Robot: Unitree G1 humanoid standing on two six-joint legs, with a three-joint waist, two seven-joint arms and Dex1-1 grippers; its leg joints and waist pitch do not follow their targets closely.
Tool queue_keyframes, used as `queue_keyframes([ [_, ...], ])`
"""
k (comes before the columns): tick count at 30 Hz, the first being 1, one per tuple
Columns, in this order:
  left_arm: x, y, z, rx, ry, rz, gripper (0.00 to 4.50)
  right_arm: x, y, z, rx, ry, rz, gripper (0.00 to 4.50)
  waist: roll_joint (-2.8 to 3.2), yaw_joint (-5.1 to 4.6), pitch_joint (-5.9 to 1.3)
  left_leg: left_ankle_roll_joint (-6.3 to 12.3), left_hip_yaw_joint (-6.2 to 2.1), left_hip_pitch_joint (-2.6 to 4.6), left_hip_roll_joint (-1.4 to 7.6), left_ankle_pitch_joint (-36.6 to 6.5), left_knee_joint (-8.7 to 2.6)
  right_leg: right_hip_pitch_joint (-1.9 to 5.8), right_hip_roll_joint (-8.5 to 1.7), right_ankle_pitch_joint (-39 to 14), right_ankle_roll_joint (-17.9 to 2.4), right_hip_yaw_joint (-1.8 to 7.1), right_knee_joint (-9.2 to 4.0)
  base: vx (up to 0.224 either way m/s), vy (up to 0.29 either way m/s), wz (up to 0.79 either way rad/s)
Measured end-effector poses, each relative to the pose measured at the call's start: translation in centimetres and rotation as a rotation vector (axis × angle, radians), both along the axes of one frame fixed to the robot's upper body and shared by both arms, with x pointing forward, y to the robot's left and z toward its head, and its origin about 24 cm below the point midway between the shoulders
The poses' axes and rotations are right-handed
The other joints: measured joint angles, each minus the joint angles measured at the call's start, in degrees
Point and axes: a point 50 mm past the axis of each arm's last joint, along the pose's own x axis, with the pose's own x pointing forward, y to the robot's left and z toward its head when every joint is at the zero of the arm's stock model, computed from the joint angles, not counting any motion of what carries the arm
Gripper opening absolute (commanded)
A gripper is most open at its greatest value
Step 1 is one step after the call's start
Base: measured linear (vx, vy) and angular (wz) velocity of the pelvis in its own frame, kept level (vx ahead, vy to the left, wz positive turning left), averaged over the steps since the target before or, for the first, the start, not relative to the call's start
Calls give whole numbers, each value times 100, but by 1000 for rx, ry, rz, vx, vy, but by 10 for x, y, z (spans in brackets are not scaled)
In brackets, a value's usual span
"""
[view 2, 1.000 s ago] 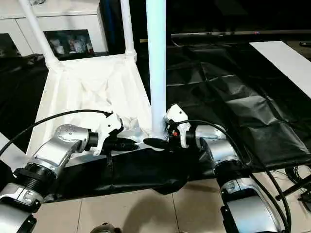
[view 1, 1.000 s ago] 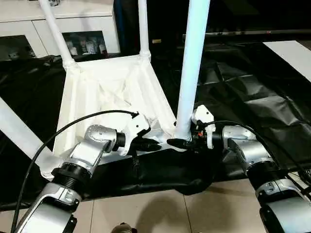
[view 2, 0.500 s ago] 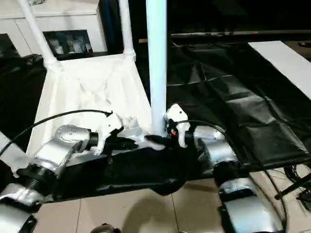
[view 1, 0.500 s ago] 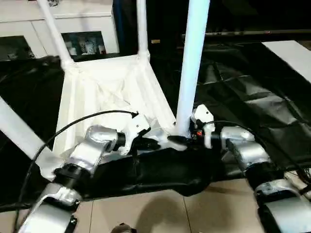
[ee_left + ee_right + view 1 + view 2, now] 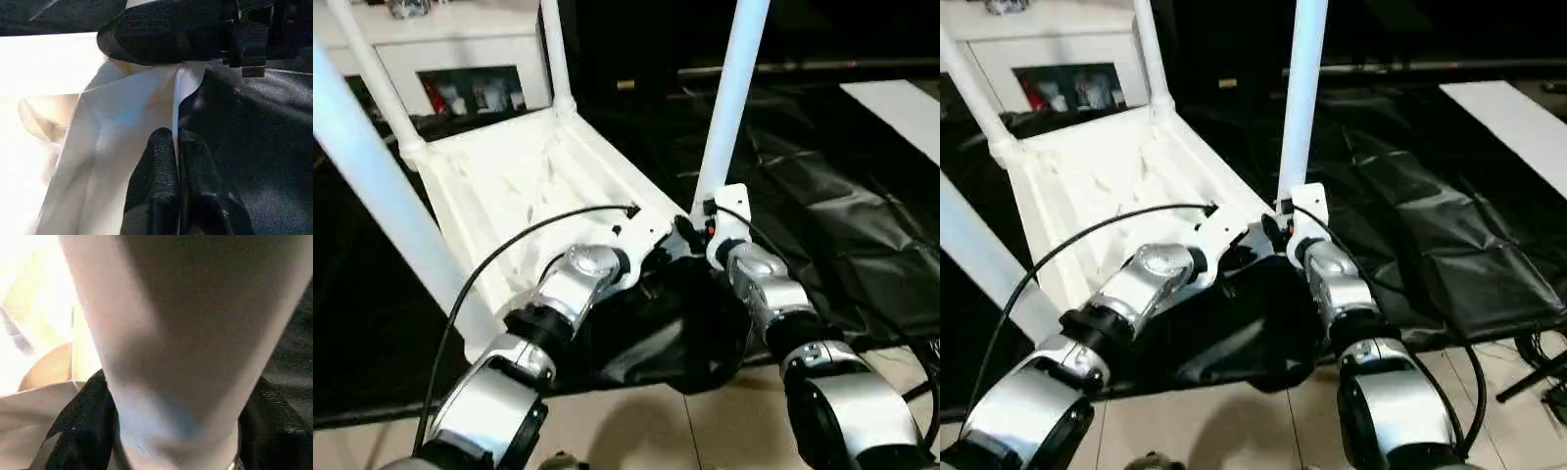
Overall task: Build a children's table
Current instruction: Rotate leg to tighten
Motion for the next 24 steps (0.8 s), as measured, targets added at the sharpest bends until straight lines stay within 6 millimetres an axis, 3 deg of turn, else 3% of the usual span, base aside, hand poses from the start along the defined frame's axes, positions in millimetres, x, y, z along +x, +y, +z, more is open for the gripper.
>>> queue_keyframes([
  [3, 2, 6, 0, 5, -15, 8, 0, -1, 5, 0, 11, -11, 23, 344, -3, -29, 2, 0, 0, 3, 1, 1, 1, -1, 1, 3, -5, 0, 1, 0, 0, 0],
  [5, 6, 21, 0, 9, -18, 52, 0, -3, 10, -1, 21, -23, 72, 370, -13, -156, 8, -1, -2, -5, 1, 0, 0, -2, 5, -4, 12, -2, 3, 0, 0, 0],
  [7, 7, 26, 0, 10, -22, 62, 0, -5, 9, -3, 4, -20, 110, 379, -17, -194, 11, -1, -7, -2, 3, 1, -1, -5, 9, -6, 16, -3, 3, 0, 0, 0],
  [11, 4, 34, -1, 2, -19, 13, 0, -7, -3, 2, -22, -44, 233, 414, -15, -181, 10, -1, -7, 2, 4, 1, -10, -8, 11, 9, -10, -3, 5, 0, 0, 0],
  [15, -1, 49, -1, -12, -5, -62, 0, -11, -14, 17, -64, -94, 423, 422, -8, -155, 5, -1, -6, 6, 5, 1, -13, -8, 12, 8, -11, -4, 3, 0, 0, 0],
  [20, -17, 68, -2, -41, 42, -220, 0, -29, -29, 11, -119, -31, 660, 422, 6, -100, 6, -1, -5, 5, 8, 1, -8, -11, 11, 6, -12, -6, 3, 0, 0, 0],
  [24, -26, 67, -1, -56, 76, -316, 0, -36, -30, 7, -115, 21, 748, 422, 11, -15, 9, 0, -2, 0, 9, 1, 3, -5, 7, 7, -13, -3, 4, 0, 0, 0],
])
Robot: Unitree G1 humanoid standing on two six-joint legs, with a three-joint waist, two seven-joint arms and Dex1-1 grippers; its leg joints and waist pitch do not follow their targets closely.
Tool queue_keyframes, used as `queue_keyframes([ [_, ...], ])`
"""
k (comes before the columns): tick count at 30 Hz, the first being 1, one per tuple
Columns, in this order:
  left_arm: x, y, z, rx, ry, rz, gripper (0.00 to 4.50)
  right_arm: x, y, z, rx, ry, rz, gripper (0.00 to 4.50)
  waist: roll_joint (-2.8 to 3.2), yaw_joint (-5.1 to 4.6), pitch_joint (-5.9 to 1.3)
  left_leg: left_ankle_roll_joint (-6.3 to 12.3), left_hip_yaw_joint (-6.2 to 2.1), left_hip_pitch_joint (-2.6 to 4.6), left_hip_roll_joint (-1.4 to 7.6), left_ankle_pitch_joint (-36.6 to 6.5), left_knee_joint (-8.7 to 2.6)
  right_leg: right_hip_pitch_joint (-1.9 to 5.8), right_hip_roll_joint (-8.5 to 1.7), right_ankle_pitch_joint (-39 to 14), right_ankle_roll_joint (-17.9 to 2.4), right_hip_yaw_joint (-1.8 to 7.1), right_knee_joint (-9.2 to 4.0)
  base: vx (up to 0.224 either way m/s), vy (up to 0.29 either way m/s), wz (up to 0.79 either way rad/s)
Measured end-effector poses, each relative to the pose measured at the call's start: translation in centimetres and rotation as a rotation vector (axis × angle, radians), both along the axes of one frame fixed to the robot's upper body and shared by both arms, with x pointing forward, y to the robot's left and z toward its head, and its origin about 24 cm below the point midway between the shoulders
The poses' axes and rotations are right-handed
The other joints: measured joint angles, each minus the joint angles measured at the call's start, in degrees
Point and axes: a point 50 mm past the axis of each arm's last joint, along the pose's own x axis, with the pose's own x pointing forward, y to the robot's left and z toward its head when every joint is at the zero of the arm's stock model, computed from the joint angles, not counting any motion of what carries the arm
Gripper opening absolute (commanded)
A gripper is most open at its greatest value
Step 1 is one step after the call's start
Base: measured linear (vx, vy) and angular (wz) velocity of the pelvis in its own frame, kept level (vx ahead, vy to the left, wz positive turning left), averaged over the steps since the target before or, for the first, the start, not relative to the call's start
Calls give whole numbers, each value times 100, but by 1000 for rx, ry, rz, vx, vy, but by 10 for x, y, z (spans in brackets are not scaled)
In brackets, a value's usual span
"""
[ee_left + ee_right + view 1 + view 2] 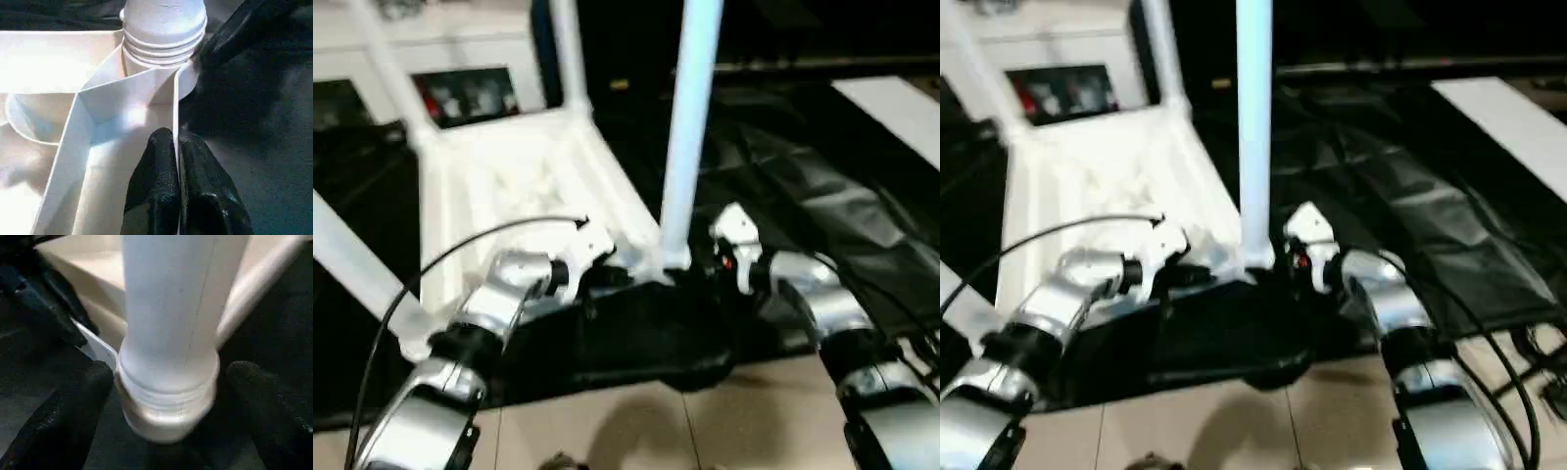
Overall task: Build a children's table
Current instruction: Rotate leg to tighten
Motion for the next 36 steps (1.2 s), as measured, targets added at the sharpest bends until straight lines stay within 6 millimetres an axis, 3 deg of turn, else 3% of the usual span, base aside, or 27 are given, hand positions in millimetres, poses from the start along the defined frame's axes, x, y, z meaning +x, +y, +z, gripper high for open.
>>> queue_keyframes([
  [5, -7, -2, 0, -11, 39, -65, 0, -1, 7, 9, 21, -11, 64, 422, 0, 7, 0, 0, 4, -2, 1, 0, -2, 0, -2, 0, 1, 2, 2, 0, 0, 0],
  [20, -9, 1, 1, -9, 46, -59, 0, -4, 10, 7, 13, 12, 113, 308, -8, -20, 5, 0, 3, -1, 3, 0, -2, -3, 0, -5, 8, 1, 4, 0, 0, 0],
  [22, -9, 1, 1, -9, 45, -59, 0, -4, 10, 6, 6, 10, 119, 277, -8, -21, 5, 0, 4, -1, 3, 0, -2, -3, 0, -5, 8, 2, 4, 0, 0, 0],
  [29, -10, 2, 0, -7, 50, -50, 0, -4, 11, 5, 8, 7, 110, 266, -9, -21, 5, 0, 4, 0, 3, 0, -2, -3, 0, -6, 9, 2, 4, 0, 0, 0],
  [34, -6, 1, -1, 6, 27, 9, 0, 2, 16, -1, 37, 12, -2, 264, -31, -97, 4, -1, 3, 7, 3, 0, -1, 1, 1, -18, 30, 2, 6, 0, 0, 0],
  [36, 5, -7, -1, 24, -5, 101, 0, 12, 23, -5, 60, 5, -193, 264, -46, -161, 1, -2, 3, 16, 1, 1, 0, 6, 1, -17, 29, 3, 6, 0, 0, 0],
])
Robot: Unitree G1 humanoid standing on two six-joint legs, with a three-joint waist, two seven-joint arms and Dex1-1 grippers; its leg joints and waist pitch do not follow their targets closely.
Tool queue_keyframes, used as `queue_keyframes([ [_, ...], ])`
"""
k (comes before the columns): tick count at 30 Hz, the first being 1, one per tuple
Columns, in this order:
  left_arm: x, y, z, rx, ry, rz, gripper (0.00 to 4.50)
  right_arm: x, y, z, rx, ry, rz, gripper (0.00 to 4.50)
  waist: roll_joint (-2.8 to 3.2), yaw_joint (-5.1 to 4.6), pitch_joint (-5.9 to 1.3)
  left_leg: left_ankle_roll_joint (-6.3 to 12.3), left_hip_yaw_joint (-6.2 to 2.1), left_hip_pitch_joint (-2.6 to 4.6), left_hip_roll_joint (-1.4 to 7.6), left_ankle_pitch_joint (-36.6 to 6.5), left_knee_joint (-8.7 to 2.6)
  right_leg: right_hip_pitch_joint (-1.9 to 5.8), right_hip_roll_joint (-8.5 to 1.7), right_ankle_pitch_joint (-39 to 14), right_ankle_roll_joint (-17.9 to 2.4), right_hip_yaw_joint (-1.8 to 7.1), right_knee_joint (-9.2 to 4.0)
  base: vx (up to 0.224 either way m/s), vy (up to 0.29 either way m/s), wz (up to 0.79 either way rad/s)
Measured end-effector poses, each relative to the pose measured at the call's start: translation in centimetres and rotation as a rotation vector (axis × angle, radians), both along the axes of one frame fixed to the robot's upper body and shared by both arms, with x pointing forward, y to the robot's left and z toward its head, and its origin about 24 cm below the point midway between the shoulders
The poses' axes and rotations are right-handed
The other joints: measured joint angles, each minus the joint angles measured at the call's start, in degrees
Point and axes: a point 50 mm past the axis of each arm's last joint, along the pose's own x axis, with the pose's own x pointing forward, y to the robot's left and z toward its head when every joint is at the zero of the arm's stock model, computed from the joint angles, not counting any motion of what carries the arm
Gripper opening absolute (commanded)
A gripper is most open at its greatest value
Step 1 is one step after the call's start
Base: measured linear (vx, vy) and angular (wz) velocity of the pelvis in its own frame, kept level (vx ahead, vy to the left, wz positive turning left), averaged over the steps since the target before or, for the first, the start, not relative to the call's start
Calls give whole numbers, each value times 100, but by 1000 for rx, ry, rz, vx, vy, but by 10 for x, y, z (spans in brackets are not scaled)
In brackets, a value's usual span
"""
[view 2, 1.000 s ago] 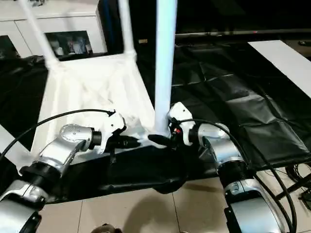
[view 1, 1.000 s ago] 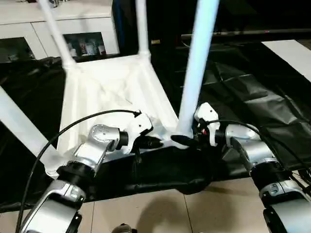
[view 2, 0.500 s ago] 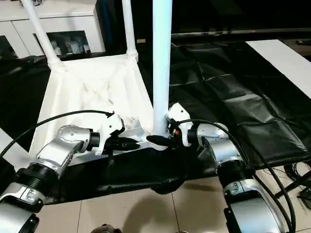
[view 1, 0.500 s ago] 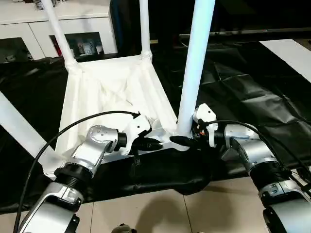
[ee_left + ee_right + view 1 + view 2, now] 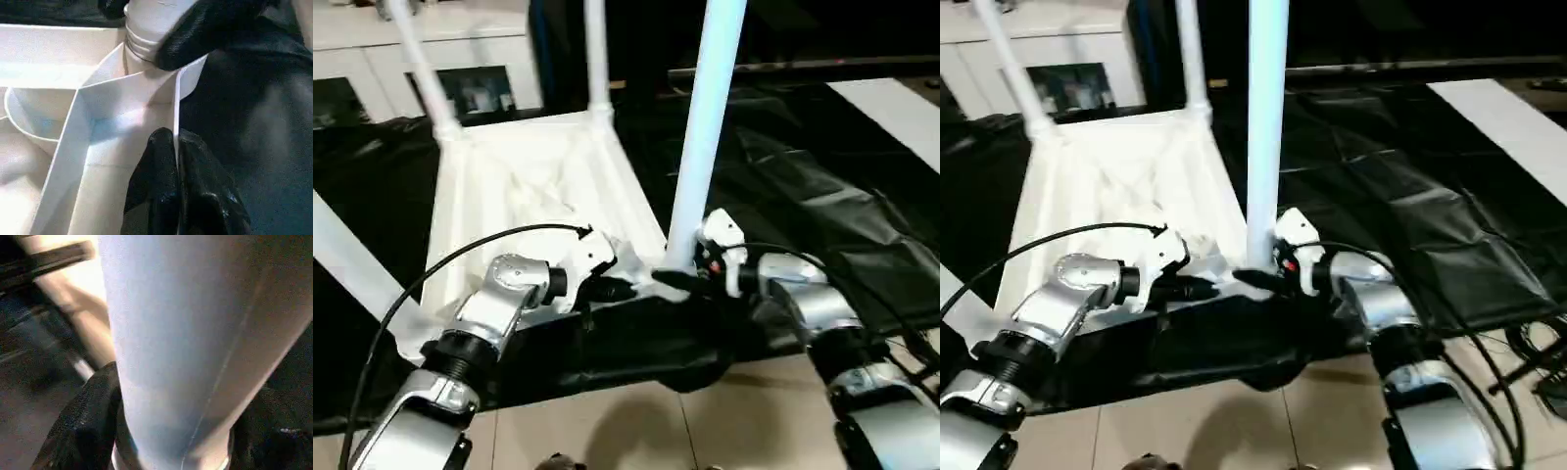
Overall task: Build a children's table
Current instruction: Rotate leg to tighten
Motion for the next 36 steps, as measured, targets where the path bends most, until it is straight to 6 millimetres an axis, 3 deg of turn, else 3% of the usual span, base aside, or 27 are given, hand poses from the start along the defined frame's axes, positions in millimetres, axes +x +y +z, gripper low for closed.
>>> queue_keyframes([
  [7, 16, -40, -3, 28, -63, 181, 0, 17, 10, -4, 16, -5, -434, 264, -2, 5, -2, -1, -1, 41, -7, 0, -11, 37, -1, -4, 7, 3, -15, 0, 0, 0],
  [15, 20, -55, -1, 31, -75, 215, 0, 22, 13, -2, 32, -16, -543, 264, 11, 25, -11, 0, -1, 44, -11, -1, -31, 61, -2, -4, 6, 3, -52, 0, 0, 0],
  [17, 20, -54, -1, 33, -86, 209, 0, 22, 13, -2, 46, -17, -548, 334, 12, 29, -10, 0, -1, 43, -12, -1, -34, 60, -2, -3, 5, 2, -52, 0, 0, 0],
  [18, 20, -54, -1, 34, -89, 205, 0, 22, 13, -2, 59, -18, -548, 334, 13, 29, -9, 0, -1, 43, -11, -1, -35, 60, -2, -3, 5, 1, -51, 0, 0, 0],
  [21, 23, -44, -1, 46, -104, 224, 0, 20, 19, -2, 118, -17, -498, 354, 13, -20, -8, 0, -6, 47, -9, -1, -38, 57, 3, -1, 4, -2, -51, 0, 0, 0],
  [25, 22, -38, -1, 49, -123, 199, 0, 18, 10, -1, 111, -30, -404, 389, 12, -27, -6, 0, -7, 48, -9, -1, -50, 50, 6, 1, 2, -4, -50, 0, 0, 0],
  [29, 20, -21, -1, 51, -133, 137, 0, 8, -6, 5, 61, -58, -162, 424, 12, 13, -6, 0, -8, 46, -5, 0, -65, 44, 10, 2, 1, -10, -49, 0, 0, 0],
  [36, 4, 0, 0, 0, -56, -52, 0, -8, -29, 8, -38, -43, 117, 424, 18, 88, -3, -1, 0, 38, -3, -1, -60, 42, 7, 11, -22, -7, -56, 0, 0, 0],
])
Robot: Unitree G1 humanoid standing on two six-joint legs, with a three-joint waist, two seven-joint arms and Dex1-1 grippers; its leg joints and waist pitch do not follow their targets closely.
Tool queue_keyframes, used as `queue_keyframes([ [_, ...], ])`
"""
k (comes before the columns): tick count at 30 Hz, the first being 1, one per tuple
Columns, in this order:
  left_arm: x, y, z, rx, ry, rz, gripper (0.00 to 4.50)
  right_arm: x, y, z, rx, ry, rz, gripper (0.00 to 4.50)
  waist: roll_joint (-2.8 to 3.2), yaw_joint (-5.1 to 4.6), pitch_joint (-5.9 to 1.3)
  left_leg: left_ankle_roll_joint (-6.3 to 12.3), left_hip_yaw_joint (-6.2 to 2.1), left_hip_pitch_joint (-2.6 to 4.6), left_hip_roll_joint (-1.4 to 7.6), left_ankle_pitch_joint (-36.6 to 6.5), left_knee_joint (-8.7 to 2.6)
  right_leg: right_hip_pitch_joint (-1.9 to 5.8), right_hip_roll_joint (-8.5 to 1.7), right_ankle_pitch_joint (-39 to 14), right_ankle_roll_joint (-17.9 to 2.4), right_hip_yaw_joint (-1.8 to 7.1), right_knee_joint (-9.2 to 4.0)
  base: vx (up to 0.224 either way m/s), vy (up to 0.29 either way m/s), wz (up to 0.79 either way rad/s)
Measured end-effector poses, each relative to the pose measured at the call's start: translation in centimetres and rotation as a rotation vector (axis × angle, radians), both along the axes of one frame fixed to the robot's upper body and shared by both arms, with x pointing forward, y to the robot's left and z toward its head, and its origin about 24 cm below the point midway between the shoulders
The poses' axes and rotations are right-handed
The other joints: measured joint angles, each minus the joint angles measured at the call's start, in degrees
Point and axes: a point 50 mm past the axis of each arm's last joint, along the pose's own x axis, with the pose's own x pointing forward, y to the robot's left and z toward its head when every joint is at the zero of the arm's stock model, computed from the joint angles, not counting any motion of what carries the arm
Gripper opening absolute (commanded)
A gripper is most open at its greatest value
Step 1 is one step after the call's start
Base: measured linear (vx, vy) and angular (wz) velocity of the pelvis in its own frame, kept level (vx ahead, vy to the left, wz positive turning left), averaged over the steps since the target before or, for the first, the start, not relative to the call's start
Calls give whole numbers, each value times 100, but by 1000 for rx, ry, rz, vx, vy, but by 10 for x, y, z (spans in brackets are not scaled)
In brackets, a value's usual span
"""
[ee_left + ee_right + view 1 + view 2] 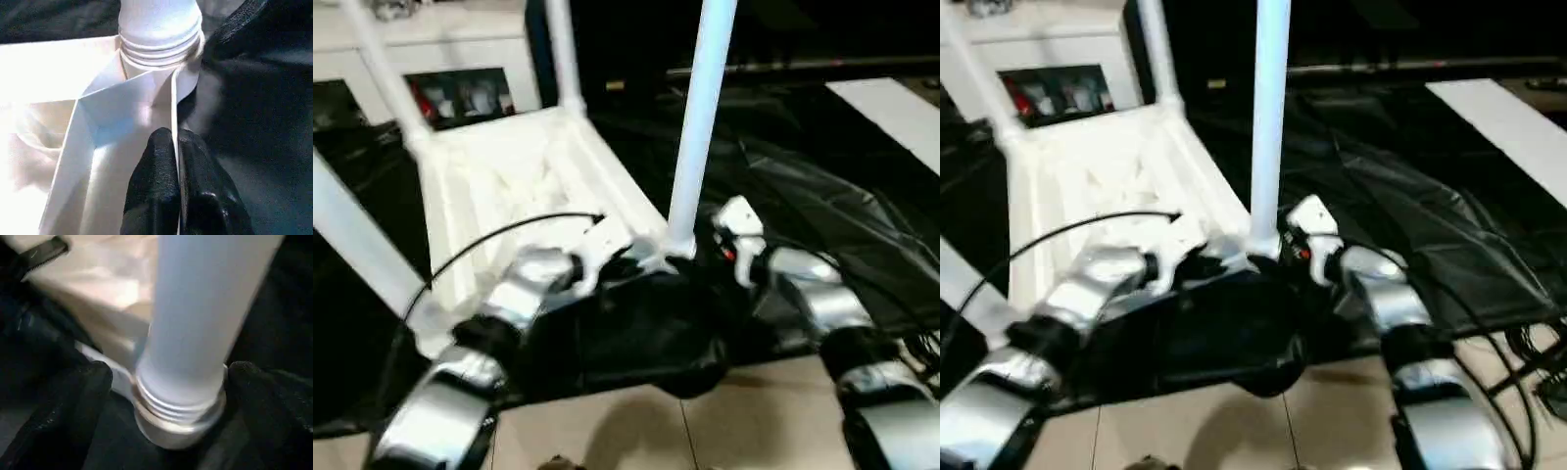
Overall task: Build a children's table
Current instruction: Rotate leg to tighten
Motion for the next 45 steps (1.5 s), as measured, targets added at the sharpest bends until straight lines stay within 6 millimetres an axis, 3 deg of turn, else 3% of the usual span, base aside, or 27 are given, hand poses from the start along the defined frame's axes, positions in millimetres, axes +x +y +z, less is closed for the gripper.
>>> queue_keyframes([
  [5, -11, -1, 2, -18, 55, -119, 0, -4, 7, 3, 0, 18, 96, 424, 9, 99, 4, 1, 12, -29, 2, 1, 4, -21, -7, 1, -2, 2, 2, 0, 0, 0],
  [7, -12, 1, 2, -18, 57, -128, 0, -4, 9, 4, -4, 16, 120, 424, 9, 94, 4, 2, 15, -31, 3, 1, 10, -22, -7, 1, -2, 4, 5, 0, 0, 0],
  [23, -16, 8, 2, -16, 63, -122, 0, -8, 14, -2, -18, 54, 165, 281, 10, 61, 3, 2, 15, -52, 7, 1, 13, -47, -4, 2, -3, 3, 10, 0, 0, 0],
  [31, -16, 10, 2, -15, 69, -117, 0, -8, 16, -3, -10, 53, 158, 274, 8, 60, 3, 2, 15, -52, 8, 2, 14, -47, -4, 2, -3, 3, 12, 0, 0, 0],
  [37, -7, 4, 0, 4, 26, -6, 0, 1, 22, -11, 56, 43, -55, 274, 5, -44, 1, 1, 14, -40, 8, 2, 30, -40, -4, 6, -9, 6, 21, 0, 0, 0],
  [43, 14, -37, -1, 29, -34, 217, 0, 23, 37, -17, 99, 40, -544, 274, 8, -76, -1, -6, 11, -12, 3, 6, 30, -17, -4, 2, 7, 8, 20, 0, 0, 0],
  [45, 15, -48, -2, 30, -44, 251, 0, 27, 40, -17, 96, 35, -632, 274, 9, -71, -2, -6, 10, -9, 3, 6, 29, -11, -4, 0, 11, 8, 16, 0, 0, 0],
])
